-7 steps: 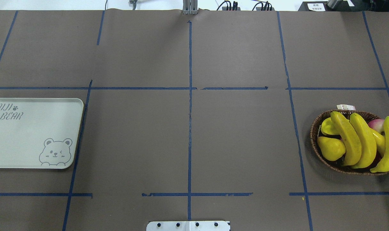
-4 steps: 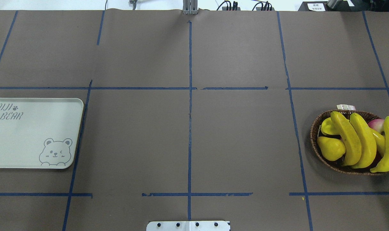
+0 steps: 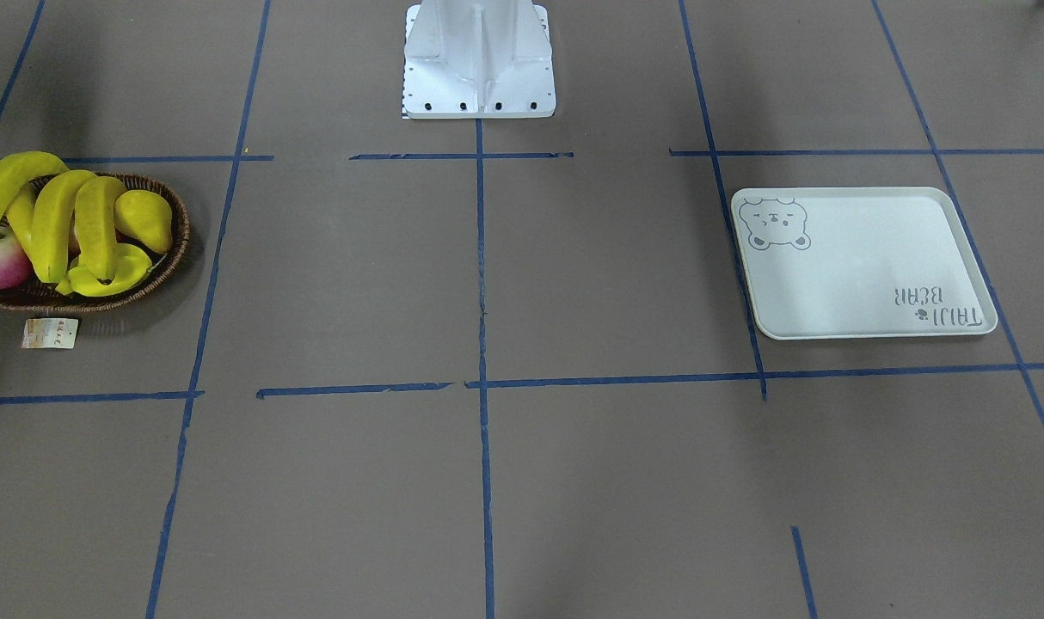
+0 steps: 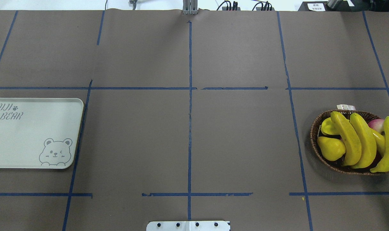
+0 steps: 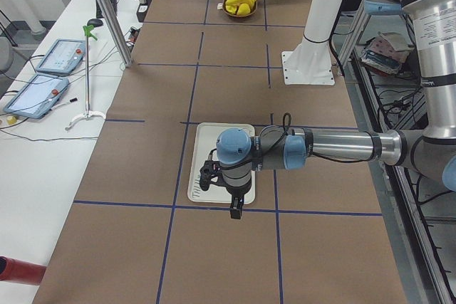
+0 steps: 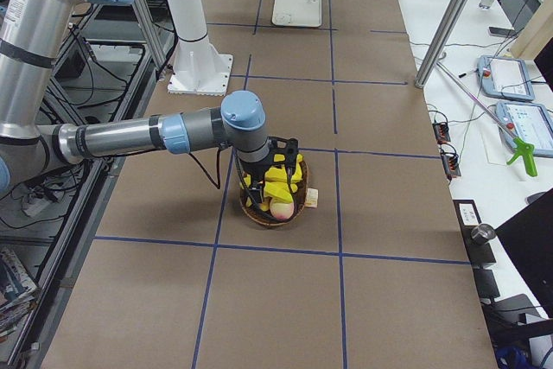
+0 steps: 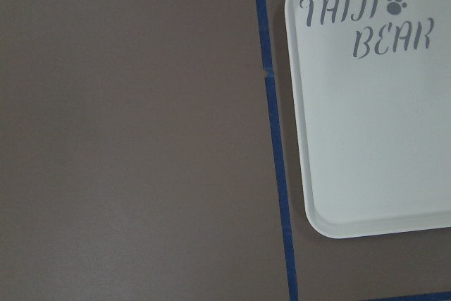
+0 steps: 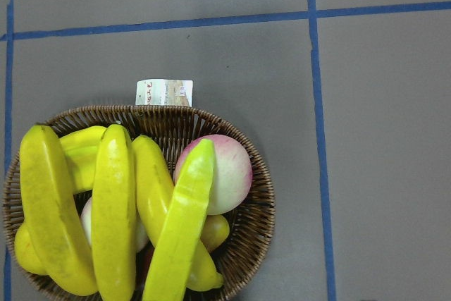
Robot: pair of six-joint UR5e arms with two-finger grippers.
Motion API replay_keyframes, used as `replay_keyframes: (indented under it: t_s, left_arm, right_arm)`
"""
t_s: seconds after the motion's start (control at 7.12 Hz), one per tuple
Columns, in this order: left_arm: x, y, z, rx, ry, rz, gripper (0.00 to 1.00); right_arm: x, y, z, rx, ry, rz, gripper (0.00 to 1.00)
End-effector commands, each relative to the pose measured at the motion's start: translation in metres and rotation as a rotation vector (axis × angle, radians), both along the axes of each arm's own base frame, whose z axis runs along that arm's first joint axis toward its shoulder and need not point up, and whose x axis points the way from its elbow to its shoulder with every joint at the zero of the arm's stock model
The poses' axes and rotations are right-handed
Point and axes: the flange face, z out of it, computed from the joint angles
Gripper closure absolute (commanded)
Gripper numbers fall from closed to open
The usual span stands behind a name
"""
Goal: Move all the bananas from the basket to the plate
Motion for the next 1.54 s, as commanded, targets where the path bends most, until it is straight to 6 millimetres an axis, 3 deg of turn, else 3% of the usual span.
replay_keyframes:
  t_s: [0.0,0.42,0.84,1.4]
  left_arm:
    - [0.0,0.0,0.001,0.0,0.0,-0.001,0.0]
    - [0.0,0.0,0.0,0.001,0.0,0.0,0.0]
    - [0.0,0.0,-0.001,0.001,0.0,0.0,0.0]
    - [0.0,0.0,0.001,-0.002,0.0,0.0,0.0]
  right_arm:
    - [-0.025,0.016,-0.005,-0.008,-0.051,0.057,0.02]
    - [-0.052,0.034,-0.002,-0.041,-0.04,0.121,0.02]
    - [-0.094,0.037,-0.001,-0.066,0.01,0.19,0.02]
    - [-0.173,0.057,0.01,-0.085,0.128,0.273,0.04]
